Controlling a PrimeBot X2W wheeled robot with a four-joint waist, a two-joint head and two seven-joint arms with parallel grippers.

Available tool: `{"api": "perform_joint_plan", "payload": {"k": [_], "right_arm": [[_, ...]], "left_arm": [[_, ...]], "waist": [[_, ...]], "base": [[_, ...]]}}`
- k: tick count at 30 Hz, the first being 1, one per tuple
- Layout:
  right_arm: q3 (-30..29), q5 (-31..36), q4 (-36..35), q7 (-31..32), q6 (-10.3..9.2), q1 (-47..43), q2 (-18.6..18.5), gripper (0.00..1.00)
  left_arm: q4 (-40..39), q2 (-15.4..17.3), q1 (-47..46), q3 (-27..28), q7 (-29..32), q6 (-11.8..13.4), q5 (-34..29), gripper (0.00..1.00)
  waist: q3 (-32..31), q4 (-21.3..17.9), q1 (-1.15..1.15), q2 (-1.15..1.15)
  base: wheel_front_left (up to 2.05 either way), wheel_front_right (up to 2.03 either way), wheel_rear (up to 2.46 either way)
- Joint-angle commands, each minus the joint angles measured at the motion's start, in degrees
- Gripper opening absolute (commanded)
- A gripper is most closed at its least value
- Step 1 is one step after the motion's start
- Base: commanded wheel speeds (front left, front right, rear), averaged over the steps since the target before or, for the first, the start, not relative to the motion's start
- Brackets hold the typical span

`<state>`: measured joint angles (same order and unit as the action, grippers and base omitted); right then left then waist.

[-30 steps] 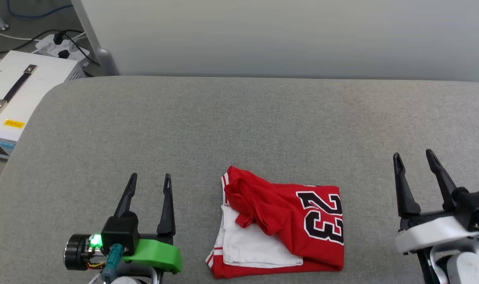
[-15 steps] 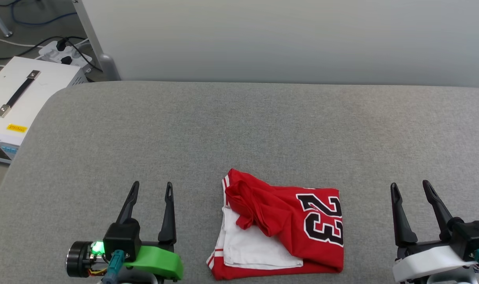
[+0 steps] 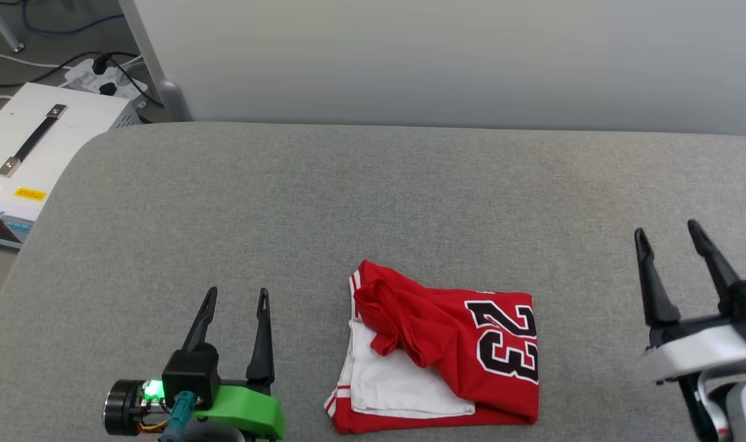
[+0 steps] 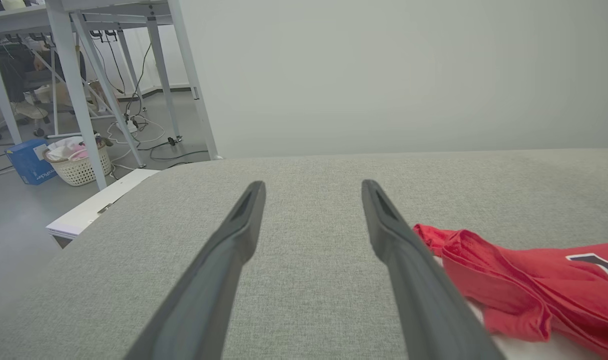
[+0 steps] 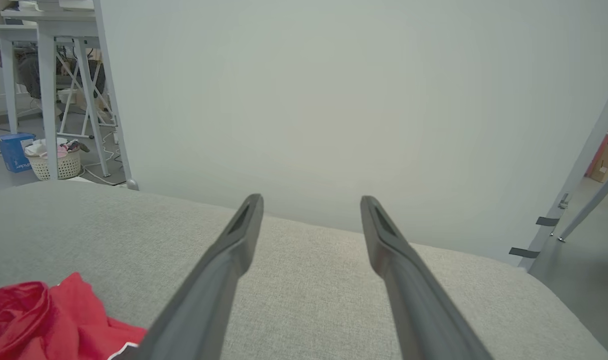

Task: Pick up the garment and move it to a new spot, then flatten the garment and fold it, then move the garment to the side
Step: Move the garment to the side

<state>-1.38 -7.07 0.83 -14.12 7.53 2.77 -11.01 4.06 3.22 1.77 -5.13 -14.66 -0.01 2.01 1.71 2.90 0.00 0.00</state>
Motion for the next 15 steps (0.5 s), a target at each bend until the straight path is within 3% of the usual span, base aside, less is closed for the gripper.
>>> {"api": "perform_joint_plan", "payload": {"k": [1,5,10,15], "right_arm": [[0.51,-1.66,0.54,1.46,-0.04,2.39,-1.71,1.0],[4.83,-9.11,2.27,12.63,-0.04,7.34,-7.72,1.0],[10.9,-21.96,3.74,30.9,-0.04,11.25,-15.13,1.0],[14.51,-32.76,5.18,44.13,-0.04,11.65,-18.4,1.0]], "left_arm": [[0.12,0.01,0.2,0.12,-0.34,-0.13,0.2,1.0],[0.26,-0.02,-0.16,0.11,-0.34,-0.2,0.31,1.0],[0.3,-0.08,-0.98,-0.17,-0.34,-0.22,0.49,1.0],[0.36,-0.16,-2.18,-0.68,-0.34,-0.13,0.85,1.0]], "waist": [[0.35,0.2,0.0,0.0],[1.04,0.61,0.0,0.0],[2.56,1.46,0.0,0.0],[4.18,2.77,0.0,0.0]], "base": [[0.0,0.0,0.0],[0.0,0.0,0.0],[0.0,0.0,0.0],[0.0,0.0,0.0]]}}
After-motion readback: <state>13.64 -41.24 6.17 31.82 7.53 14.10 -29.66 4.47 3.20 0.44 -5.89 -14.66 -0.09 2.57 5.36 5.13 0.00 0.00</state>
